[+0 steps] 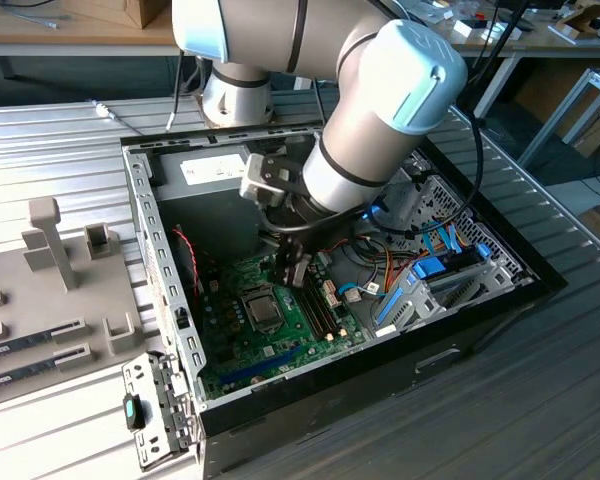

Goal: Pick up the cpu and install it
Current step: 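Install the first cpu locking lever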

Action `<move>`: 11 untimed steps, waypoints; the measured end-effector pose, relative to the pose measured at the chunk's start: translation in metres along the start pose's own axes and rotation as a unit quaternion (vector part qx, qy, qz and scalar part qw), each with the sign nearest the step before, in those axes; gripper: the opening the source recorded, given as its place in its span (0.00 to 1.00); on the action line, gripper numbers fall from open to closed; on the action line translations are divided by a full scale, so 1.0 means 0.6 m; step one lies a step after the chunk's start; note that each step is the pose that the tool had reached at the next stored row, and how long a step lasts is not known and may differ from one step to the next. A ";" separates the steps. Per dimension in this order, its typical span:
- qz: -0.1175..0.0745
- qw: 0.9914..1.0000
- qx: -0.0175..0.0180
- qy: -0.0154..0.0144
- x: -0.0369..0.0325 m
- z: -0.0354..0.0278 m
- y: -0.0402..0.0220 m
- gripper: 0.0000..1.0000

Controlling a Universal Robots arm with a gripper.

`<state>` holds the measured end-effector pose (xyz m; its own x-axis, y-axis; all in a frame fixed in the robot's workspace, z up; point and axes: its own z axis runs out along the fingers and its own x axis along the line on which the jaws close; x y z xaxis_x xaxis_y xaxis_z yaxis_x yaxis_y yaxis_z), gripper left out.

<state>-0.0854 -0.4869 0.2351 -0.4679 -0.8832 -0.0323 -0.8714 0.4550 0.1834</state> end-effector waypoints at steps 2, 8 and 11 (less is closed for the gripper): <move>0.000 1.000 0.000 0.000 0.007 -0.001 -0.004 0.11; 0.004 1.000 -0.001 -0.003 0.024 0.004 -0.014 0.11; 0.009 1.000 -0.001 -0.005 0.036 0.013 -0.022 0.11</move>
<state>-0.0853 -0.5110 0.2243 -0.4856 -0.8733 -0.0389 -0.8621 0.4710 0.1870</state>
